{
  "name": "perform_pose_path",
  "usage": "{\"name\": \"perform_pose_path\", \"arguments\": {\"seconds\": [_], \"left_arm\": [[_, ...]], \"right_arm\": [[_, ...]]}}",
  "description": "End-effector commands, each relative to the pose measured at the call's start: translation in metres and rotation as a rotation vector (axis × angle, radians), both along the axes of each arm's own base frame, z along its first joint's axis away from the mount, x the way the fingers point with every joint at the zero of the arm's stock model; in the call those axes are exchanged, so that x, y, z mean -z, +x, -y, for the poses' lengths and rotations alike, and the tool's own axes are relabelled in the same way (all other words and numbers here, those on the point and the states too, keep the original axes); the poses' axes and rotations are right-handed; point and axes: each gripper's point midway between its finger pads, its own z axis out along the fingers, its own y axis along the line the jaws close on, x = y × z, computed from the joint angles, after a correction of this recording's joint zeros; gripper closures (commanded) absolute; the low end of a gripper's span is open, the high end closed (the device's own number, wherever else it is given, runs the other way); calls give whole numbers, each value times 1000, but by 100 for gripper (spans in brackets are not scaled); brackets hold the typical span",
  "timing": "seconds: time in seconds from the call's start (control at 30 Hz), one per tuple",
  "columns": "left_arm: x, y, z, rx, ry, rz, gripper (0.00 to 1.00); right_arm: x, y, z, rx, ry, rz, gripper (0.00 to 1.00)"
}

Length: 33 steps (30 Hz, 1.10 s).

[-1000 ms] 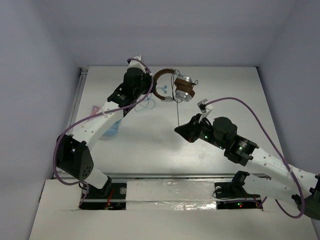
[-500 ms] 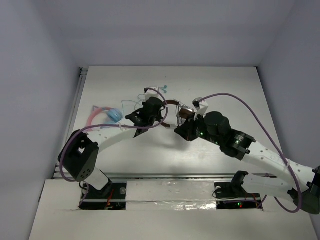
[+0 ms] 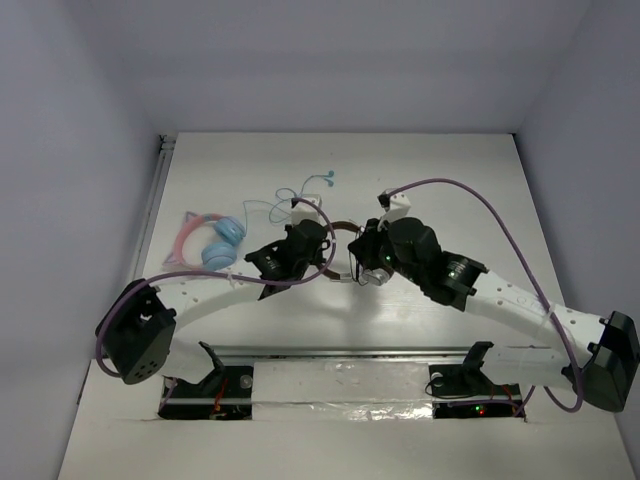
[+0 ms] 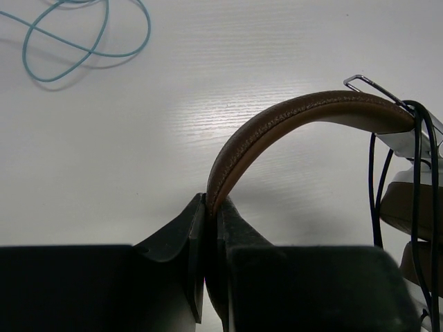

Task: Wrap the headphones

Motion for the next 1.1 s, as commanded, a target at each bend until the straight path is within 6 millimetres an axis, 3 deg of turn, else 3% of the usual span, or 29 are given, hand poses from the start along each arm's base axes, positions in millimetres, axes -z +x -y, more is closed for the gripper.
{"name": "perform_pose_path", "arguments": {"seconds": [0.0, 0.03, 0.23, 0.43, 0.67, 0.9, 1.07], "left_arm": [[-22, -3, 6, 1, -92, 30, 100], [-22, -4, 7, 10, -96, 25, 100], [-18, -9, 8, 32, -92, 2, 100], [-30, -13, 11, 62, -107, 0, 100], [-22, -25, 15, 144, -44, -70, 100], [-28, -38, 19, 214, -71, -90, 100], [-31, -47, 21, 263, -64, -126, 100]], "right_arm": [[-37, 20, -4, 111, 161, 98, 100], [-43, 27, -1, 157, 193, 124, 100], [-36, 46, 21, 349, 231, 153, 100], [-24, 64, 35, 450, 123, 214, 100], [-33, 72, 44, 422, -46, 357, 100], [-9, 73, 29, 349, -87, 337, 100], [-7, 72, 32, 335, -100, 367, 100]]}}
